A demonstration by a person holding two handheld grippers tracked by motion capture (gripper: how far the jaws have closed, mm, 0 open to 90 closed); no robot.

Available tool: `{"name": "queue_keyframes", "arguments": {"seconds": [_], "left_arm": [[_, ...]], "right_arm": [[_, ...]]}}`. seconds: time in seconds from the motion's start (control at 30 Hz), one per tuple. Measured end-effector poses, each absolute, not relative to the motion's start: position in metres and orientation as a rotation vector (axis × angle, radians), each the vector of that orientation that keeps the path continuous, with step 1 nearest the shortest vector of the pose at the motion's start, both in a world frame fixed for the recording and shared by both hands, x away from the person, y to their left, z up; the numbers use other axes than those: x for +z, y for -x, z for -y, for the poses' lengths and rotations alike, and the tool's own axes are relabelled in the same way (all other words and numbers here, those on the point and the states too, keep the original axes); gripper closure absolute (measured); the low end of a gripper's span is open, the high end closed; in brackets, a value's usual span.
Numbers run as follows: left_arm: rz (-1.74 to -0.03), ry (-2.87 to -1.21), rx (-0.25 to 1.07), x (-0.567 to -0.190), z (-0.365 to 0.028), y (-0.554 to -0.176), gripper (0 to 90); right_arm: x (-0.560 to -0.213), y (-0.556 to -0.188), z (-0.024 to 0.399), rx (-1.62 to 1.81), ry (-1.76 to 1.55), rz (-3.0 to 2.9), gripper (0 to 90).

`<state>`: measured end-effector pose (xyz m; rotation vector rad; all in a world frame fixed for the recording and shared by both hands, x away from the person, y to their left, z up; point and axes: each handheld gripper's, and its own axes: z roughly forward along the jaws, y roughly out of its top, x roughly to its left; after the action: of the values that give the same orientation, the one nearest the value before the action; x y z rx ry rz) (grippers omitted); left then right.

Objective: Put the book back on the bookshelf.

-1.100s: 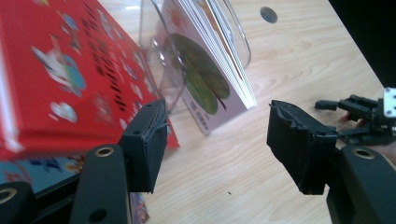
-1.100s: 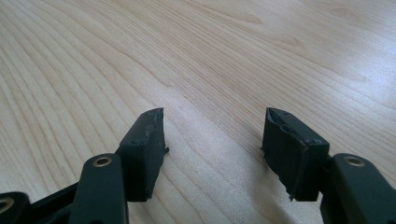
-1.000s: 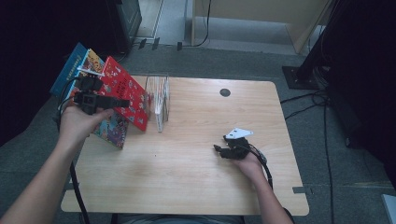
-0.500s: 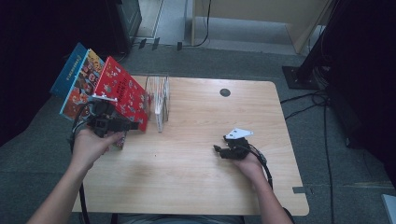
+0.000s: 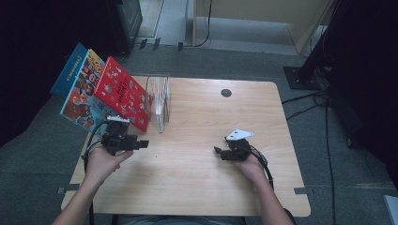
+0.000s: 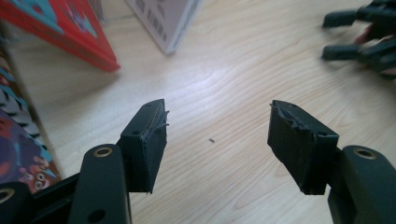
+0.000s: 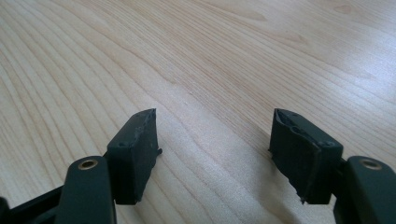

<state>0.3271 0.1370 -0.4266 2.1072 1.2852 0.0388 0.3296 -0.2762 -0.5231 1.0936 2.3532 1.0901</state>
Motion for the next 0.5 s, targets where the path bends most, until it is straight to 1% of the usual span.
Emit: {"name": "queue_keyframes", "arguments": {"seconds": [0.27, 0.37, 0.5], "left_arm": [[-1.269, -2.138, 0.014, -0.454, -0.128, -0.321, 37.4], [-1.27, -2.135, -0.011, -0.463, -0.127, -0.32, 37.3], [-1.26, -2.15, -0.009, -0.472, -0.125, -0.318, 37.1]], "right_arm": [[-0.523, -0.329, 0.276, 1.087, -1.09, -2.357, 30.3], [-0.523, -0.329, 0.276, 1.087, -1.082, -2.364, 29.0], [-0.523, -0.329, 0.275, 1.087, -1.078, -2.369, 26.2]]}}
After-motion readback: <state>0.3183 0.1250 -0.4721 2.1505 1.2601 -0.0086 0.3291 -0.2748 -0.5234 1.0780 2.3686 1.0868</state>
